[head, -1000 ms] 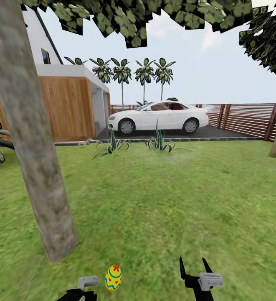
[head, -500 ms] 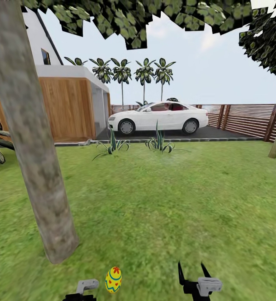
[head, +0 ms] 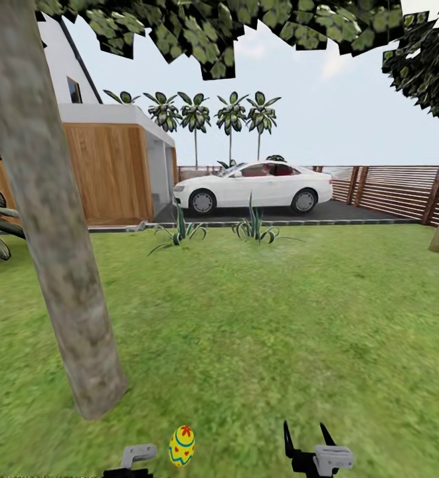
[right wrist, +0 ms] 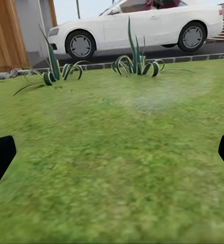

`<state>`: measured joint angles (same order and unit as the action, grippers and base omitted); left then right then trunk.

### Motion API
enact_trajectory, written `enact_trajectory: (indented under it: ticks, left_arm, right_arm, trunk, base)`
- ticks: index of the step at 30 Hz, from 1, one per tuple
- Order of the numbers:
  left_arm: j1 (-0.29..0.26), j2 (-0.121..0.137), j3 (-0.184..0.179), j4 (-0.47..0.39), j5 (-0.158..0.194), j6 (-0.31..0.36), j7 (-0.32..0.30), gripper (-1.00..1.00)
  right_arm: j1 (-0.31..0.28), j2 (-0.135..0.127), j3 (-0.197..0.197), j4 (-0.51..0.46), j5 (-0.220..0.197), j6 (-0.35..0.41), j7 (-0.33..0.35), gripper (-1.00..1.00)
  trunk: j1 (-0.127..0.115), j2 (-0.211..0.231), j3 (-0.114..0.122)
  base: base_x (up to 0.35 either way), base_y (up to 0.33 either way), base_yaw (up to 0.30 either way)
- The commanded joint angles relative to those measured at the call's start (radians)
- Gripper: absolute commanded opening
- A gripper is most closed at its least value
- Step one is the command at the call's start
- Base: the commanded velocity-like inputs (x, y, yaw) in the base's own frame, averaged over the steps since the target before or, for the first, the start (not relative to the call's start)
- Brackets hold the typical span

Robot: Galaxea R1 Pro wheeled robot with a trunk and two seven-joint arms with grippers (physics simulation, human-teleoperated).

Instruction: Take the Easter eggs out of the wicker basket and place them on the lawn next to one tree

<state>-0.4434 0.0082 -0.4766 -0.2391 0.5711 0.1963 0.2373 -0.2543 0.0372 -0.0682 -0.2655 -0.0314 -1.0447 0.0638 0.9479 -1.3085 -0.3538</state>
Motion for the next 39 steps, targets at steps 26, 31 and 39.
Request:
enact_trajectory:
  ticks: [26, 31, 39]
  left_arm:
    - [0.005, 0.000, -0.012, -0.003, 0.004, 0.002, 0.007, 1.00]
    - [0.007, 0.000, -0.012, -0.003, 0.004, 0.002, 0.007, 1.00]
    - [0.018, 0.000, -0.011, -0.003, 0.004, -0.029, 0.007, 1.00]
  right_arm:
    - [0.000, 0.001, -0.004, 0.040, 0.001, -0.003, 0.009, 1.00]
    - [0.000, 0.001, -0.003, 0.040, 0.005, -0.003, 0.007, 1.00]
    - [0.000, 0.001, -0.002, 0.041, 0.007, -0.003, 0.007, 1.00]
  trunk:
    - [-0.004, 0.007, -0.027]
    - [-0.004, 0.007, -0.033]
    - [-0.008, 0.014, -0.041]
  base:
    - [-0.115, 0.000, 0.096]
    - [-0.319, 0.000, 0.108]
    - [-0.108, 0.000, 0.125]
